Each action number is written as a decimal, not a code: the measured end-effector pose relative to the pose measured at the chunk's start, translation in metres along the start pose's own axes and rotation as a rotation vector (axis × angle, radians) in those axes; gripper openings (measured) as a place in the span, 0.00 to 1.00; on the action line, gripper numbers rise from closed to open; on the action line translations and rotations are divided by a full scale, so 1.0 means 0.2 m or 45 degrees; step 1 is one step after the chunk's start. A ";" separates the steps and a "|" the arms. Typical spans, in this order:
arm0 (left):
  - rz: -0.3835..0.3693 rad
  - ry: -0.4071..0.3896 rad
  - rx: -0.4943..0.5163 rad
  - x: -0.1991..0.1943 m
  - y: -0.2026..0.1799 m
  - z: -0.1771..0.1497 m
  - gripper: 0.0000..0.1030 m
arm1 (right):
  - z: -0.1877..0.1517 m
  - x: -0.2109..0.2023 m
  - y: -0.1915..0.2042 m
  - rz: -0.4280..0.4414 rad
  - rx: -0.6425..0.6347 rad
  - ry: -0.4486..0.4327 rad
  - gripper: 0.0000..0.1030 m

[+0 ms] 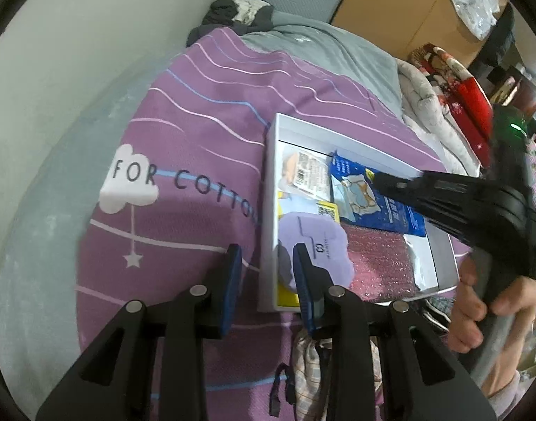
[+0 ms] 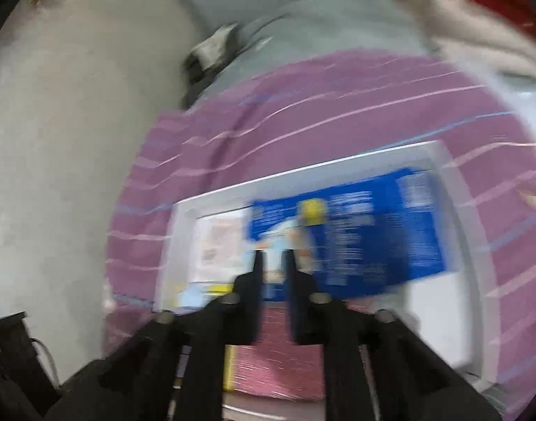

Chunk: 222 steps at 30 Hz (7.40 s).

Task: Organize soft objects
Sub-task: 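Push the eye-mask packet into place beside the blue packet with the right gripper, then withdraw both grippers from the box toward the plaid items beside it, then put the beige plaid pouch in the box with the left gripper while the right places the green plaid cap, then grasp the white-blue tube with the left gripper while the right grasps the white panda plush, then lower the tube with the left gripper into the box while the right drops the panda plush in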

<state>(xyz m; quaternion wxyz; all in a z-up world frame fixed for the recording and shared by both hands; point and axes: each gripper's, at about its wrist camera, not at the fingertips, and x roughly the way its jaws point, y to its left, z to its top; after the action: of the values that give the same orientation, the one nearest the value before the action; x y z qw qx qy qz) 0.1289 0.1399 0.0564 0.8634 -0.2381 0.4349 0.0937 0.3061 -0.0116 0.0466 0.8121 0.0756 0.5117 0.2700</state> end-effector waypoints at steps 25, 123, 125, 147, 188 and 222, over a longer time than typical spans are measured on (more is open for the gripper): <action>-0.041 0.010 -0.035 0.00 0.05 0.01 0.31 | 0.03 0.25 0.14 -0.025 -0.184 0.070 0.02; -0.381 0.045 -0.127 0.13 -0.46 0.19 0.40 | -0.17 -0.51 -0.40 -0.188 0.096 -0.342 0.43; -0.329 0.055 -0.149 0.19 -0.45 0.18 0.40 | -0.16 -0.44 -0.40 -0.193 0.115 -0.327 0.43; -0.186 -0.052 0.016 -0.04 -0.43 0.05 0.64 | -0.38 -0.67 -0.45 -0.020 0.115 -0.280 0.81; -0.153 0.106 0.358 -0.08 -0.46 -0.47 0.19 | -1.06 -0.67 -0.34 0.078 -0.121 -0.073 0.81; -0.278 0.141 0.219 0.17 -0.66 -0.09 0.24 | -0.48 -0.61 -0.50 0.034 0.133 -0.210 0.17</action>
<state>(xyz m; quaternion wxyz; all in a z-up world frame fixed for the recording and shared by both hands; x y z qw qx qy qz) 0.1856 0.0157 0.0632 0.8604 -0.2140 0.4596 -0.0517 0.2183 -0.1740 0.0579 0.8427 0.1464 0.4555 0.2466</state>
